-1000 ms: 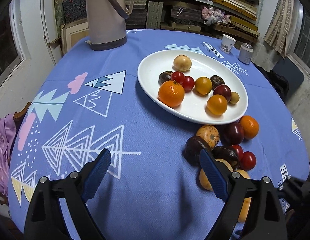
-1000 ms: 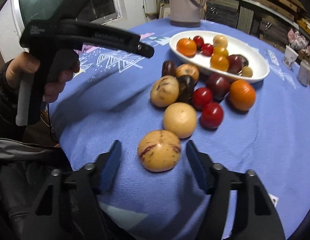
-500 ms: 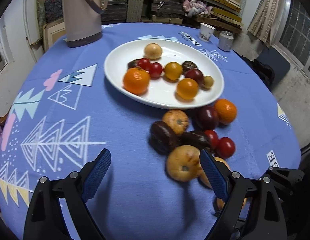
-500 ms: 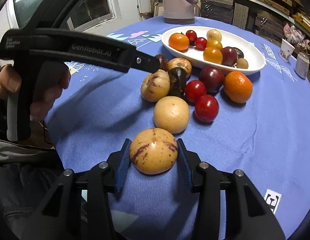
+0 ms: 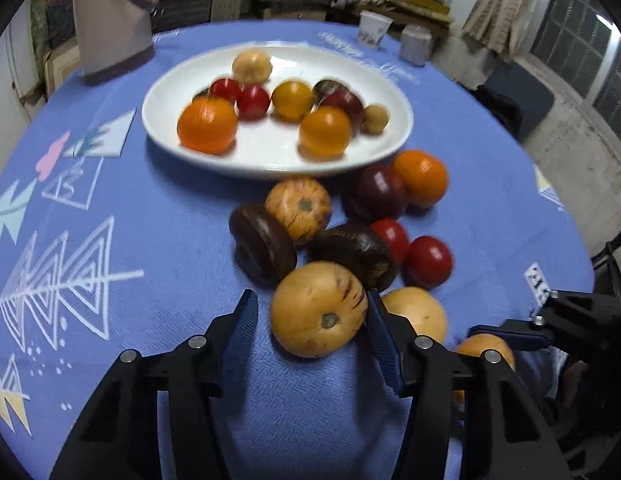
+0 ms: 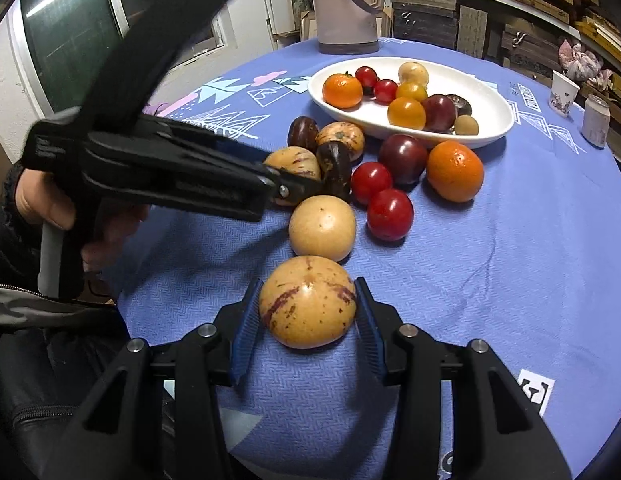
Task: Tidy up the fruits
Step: 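Grasp a pale yellow striped fruit with the right gripper while the left grasps another, then lower both striped fruits onto the white plate and open both grippers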
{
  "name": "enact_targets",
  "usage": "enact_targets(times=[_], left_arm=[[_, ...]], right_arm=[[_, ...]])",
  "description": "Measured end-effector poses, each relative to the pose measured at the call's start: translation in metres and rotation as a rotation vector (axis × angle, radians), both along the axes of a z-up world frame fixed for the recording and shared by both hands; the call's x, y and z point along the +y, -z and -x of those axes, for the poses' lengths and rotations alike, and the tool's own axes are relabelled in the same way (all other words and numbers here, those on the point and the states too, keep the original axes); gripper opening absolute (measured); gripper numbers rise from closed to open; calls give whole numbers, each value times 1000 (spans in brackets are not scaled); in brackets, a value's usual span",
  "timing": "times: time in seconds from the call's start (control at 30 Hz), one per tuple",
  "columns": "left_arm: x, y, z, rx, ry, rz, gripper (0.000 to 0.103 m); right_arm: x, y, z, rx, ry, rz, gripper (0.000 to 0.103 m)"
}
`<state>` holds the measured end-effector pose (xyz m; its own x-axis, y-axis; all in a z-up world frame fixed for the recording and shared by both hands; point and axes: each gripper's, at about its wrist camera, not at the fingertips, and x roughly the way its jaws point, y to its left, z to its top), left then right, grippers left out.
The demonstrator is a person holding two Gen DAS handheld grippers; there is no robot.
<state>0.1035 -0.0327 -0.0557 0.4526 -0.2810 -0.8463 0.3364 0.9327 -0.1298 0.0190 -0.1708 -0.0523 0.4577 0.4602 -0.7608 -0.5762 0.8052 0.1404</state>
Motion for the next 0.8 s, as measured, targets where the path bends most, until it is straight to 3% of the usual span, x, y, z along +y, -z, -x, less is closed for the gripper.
enact_targets(times=[0.1,0.47,0.8], left_arm=[[-2,0,2,-11,13,3,46],[18,-26,17,-59,-21,9,46],[44,-63,3,-131,-83,-7,46]], right_arm=[[-1,1,-2,3,9,5,45],[-17,-13,-5,-32,64,-5,44],[-48,-56,-37,-125,152,-29,45]])
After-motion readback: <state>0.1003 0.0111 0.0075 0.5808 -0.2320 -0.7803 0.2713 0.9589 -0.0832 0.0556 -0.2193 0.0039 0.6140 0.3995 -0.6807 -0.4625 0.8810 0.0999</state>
